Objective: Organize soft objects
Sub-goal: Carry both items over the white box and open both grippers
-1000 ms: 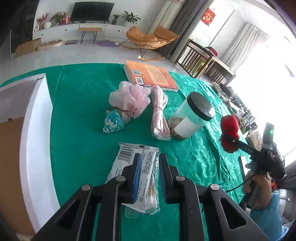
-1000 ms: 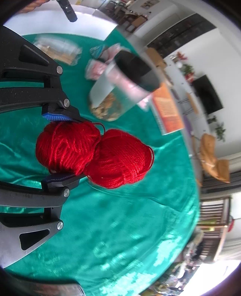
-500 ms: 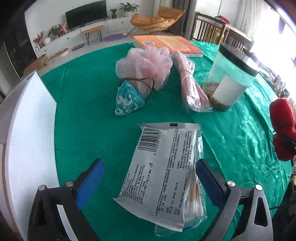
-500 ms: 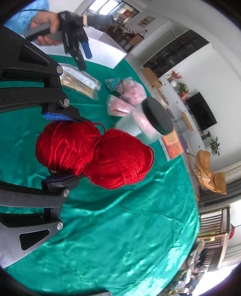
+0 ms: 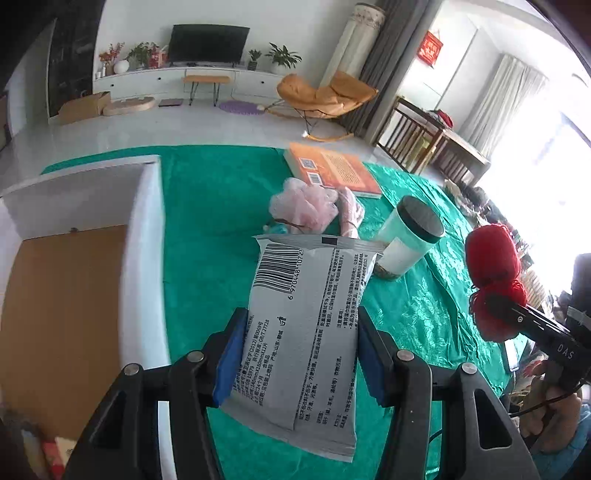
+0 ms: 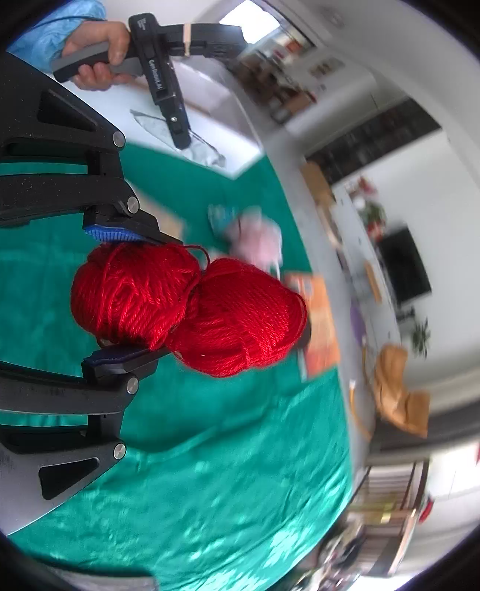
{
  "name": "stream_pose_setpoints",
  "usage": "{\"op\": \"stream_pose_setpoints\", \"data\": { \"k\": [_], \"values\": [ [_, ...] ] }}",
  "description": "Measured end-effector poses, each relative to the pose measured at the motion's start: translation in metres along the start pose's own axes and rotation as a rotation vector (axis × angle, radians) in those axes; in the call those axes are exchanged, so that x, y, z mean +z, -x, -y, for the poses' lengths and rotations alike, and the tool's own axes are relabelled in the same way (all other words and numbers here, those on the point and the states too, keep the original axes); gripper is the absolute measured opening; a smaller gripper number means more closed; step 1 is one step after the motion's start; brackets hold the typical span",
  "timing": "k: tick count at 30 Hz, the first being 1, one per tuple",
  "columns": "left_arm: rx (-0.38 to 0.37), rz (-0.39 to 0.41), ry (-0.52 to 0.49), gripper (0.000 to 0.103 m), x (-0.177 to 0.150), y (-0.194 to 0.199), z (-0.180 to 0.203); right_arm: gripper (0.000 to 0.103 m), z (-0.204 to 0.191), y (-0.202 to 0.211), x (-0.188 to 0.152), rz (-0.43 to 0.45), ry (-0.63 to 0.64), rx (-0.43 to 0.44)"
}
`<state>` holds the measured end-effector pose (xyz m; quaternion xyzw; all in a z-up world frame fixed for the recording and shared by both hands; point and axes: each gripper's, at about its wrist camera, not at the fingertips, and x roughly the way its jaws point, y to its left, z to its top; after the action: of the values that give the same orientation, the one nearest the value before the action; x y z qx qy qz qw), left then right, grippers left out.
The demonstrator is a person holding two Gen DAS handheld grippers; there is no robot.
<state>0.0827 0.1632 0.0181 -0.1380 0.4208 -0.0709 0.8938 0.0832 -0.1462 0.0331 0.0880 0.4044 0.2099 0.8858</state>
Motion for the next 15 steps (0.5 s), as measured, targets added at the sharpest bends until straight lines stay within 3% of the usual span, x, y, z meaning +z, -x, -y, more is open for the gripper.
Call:
{"op": "stream_pose_setpoints", "data": {
  "k": [3, 7, 9, 10, 11, 13, 15],
  "values": [
    [0.099, 0.022, 0.044, 0.055, -0.019, 0.047, -0.04, 0.047, -0.07, -0.001, 0.002, -0.019, 0.081, 0.144],
    [0.33, 0.014, 0.1, 0.058, -0.054, 0.088, -0.099, 0.047, -0.171, -0.007, -0.005, -0.076, 0.183, 0.369],
    [0.445, -0.017, 0.157, 0.064, -0.073, 0.097, -0.129, 0.048, -0.216, -0.017, -0.015, -0.12, 0.233, 0.455],
    [0.482, -0.028, 0.194, 0.078, -0.081, 0.099, -0.142, 0.051, -0.236, -0.024, -0.022, -0.142, 0.251, 0.48],
    [0.492, -0.027, 0.218, 0.092, -0.088, 0.1, -0.15, 0.062, -0.251, -0.031, -0.029, -0.164, 0.269, 0.488],
    [0.503, -0.002, 0.262, 0.094, -0.1, 0.105, -0.162, 0.078, -0.275, -0.05, -0.046, -0.244, 0.297, 0.5],
    [0.508, 0.014, 0.261, 0.094, -0.105, 0.105, -0.162, 0.078, -0.276, -0.058, -0.058, -0.272, 0.3, 0.49]
  ]
}}
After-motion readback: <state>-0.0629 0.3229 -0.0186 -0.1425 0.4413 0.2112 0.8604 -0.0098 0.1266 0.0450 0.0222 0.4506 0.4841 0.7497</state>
